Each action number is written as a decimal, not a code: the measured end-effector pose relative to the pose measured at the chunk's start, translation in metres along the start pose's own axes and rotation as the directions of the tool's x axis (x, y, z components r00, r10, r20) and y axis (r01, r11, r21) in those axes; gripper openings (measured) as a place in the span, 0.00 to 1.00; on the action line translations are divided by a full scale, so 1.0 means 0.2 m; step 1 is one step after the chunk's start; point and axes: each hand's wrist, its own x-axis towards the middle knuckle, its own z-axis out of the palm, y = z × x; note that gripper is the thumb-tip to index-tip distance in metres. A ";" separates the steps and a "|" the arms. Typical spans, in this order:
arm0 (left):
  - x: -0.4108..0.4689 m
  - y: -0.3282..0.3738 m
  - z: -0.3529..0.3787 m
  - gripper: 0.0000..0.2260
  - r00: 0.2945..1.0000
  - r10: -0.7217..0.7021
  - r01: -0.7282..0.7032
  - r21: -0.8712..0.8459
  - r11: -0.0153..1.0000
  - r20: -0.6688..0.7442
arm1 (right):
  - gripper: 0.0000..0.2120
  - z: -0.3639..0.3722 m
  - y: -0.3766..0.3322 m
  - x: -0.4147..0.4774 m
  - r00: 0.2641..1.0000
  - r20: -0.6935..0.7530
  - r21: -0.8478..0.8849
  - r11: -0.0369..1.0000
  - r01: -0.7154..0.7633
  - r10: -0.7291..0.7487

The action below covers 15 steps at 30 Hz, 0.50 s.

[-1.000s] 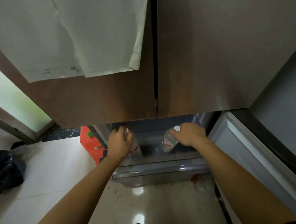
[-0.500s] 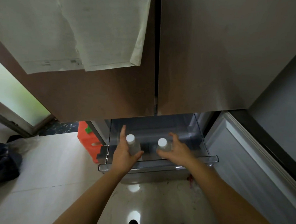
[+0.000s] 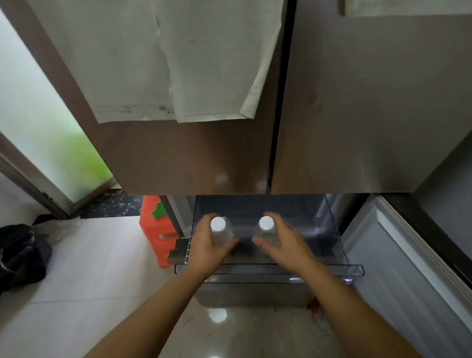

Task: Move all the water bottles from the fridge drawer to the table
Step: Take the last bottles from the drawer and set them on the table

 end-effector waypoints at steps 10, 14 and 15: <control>-0.40 0.29 -0.40 0.32 0.884 0.017 -0.031 -0.022 0.999 -0.467 | 0.27 0.08 -0.33 -0.08 0.870 -0.005 -0.128 0.863 0.489 -0.494; -0.71 0.30 -0.63 0.28 0.767 -0.012 0.028 0.015 0.999 -0.641 | 0.28 0.20 -0.57 -0.18 0.784 0.002 -0.088 0.781 0.619 -0.621; -0.80 0.28 -0.69 0.28 0.732 -0.056 0.071 -0.005 0.997 -0.680 | 0.28 0.24 -0.65 -0.22 0.769 0.010 -0.062 0.767 0.639 -0.640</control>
